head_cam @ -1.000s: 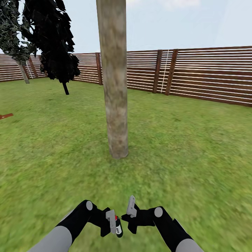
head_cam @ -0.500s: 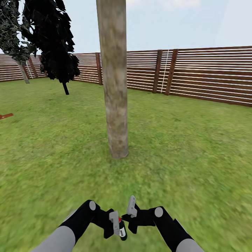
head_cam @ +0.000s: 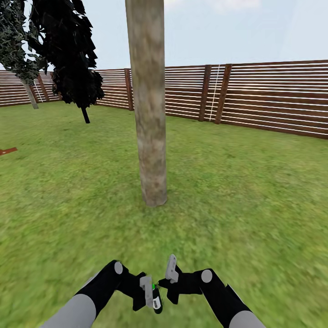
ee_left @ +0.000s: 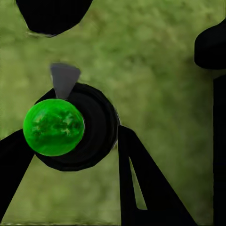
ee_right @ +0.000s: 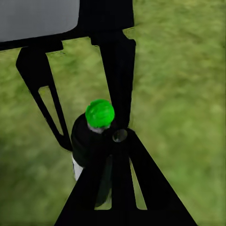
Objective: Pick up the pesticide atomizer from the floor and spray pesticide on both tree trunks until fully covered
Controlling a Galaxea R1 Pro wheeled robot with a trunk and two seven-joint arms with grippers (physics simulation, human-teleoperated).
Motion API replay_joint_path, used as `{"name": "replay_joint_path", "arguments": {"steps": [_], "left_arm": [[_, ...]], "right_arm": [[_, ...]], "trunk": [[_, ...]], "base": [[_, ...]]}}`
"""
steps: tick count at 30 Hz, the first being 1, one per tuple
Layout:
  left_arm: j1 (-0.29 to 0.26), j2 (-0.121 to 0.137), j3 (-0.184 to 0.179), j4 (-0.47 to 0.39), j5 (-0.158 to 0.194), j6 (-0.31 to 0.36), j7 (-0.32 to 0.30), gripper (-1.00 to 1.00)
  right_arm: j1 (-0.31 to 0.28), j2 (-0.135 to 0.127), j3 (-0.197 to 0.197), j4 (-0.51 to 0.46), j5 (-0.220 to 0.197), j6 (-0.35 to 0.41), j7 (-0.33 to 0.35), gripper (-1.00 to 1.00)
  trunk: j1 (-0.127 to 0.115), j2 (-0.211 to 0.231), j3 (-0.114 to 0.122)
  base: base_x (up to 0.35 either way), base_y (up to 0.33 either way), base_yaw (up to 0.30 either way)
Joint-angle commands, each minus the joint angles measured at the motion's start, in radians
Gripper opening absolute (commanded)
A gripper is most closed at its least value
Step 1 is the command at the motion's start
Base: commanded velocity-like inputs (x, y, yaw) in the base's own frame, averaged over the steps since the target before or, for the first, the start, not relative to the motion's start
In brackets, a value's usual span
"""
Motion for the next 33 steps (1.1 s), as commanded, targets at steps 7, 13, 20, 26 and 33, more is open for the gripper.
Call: {"name": "replay_joint_path", "arguments": {"steps": [7, 13, 20, 26, 33], "left_arm": [[0.009, 0.12, -0.003, 0.0, -0.013, -0.009, -0.001, -1.0], [0.011, 0.223, -0.005, 0.001, -0.016, -0.009, -0.001, -1.0], [0.01, 0.289, 0.144, 0.008, -0.068, 0.005, 0.161, -1.0], [0.013, 0.27, 0.536, 0.148, 0.002, 0.005, 0.501, -1.0], [0.007, 0.205, 0.644, 0.213, 0.265, 0.219, 0.871, -1.0]], "right_arm": [[0.0, 0.0, -0.001, -0.001, 0.01, -0.007, 0.001, -1.0], [0.0, 0.0, -0.001, 0.001, 0.01, -0.008, 0.001, 1.0], [0.001, -0.037, -0.009, 0.008, 0.008, -0.011, -0.101, 1.0], [0.003, -0.097, -0.129, 0.29, -0.002, -0.03, -0.611, 1.0], [0.008, -0.1, -0.434, 0.454, -0.004, -0.208, -1.067, 1.0]], "trunk": [[0.0, 0.0, -0.001], [0.0, 0.0, -0.001], [0.0, 0.0, -0.001], [0.0, 0.0, -0.001], [0.0, 0.0, -0.001]], "base": [[0.0, 0.0, 0.0], [0.0, 0.0, 0.0], [0.0, 0.0, 0.0], [0.0, 0.0, 0.0], [0.0, 0.0, 0.0]]}}
